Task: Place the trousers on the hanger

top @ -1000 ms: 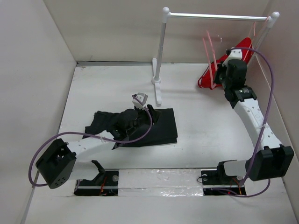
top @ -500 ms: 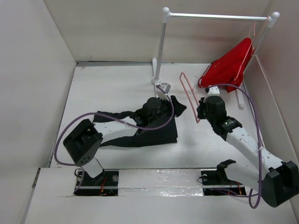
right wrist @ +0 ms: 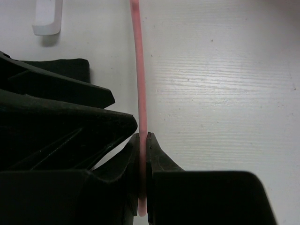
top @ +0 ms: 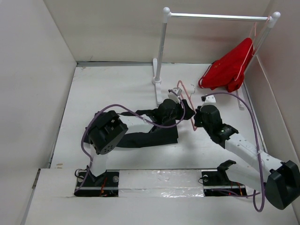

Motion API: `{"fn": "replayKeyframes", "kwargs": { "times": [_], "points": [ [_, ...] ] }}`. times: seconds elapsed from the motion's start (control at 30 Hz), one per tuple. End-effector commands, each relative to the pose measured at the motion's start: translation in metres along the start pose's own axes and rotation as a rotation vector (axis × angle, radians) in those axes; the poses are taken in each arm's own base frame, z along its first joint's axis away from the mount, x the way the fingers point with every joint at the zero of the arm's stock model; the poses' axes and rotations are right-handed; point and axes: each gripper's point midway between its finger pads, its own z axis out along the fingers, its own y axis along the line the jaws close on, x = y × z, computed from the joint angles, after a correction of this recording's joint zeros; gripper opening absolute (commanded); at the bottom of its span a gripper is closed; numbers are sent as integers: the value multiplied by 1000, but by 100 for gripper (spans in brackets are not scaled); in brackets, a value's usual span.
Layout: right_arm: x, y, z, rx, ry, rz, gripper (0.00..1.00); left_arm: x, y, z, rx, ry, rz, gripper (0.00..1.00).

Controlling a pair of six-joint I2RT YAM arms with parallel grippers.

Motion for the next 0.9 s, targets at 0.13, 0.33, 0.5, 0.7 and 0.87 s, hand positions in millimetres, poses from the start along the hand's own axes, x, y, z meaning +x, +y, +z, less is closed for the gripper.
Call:
{"fn": "replayKeyframes", "kwargs": {
  "times": [0.13, 0.33, 0.5, 0.7, 0.87],
  "points": [
    [-11, 16, 4, -31, -66, 33, 0, -28, -34, 11, 102, -91, -43, 48],
    [-12, 19, 3, -31, -80, 46, 0, -11, -23, 21, 85, -43, -57, 44],
    [-10, 23, -1, -29, -71, 35, 3, -9, -25, 19, 100, -38, -71, 13],
    [-7, 24, -17, -40, -84, 48, 18, 1, -24, 20, 115, -6, -87, 0],
    [-5, 24, -29, -63, -74, 45, 44, 7, -19, 15, 137, 3, -131, 0]
  ]
}}
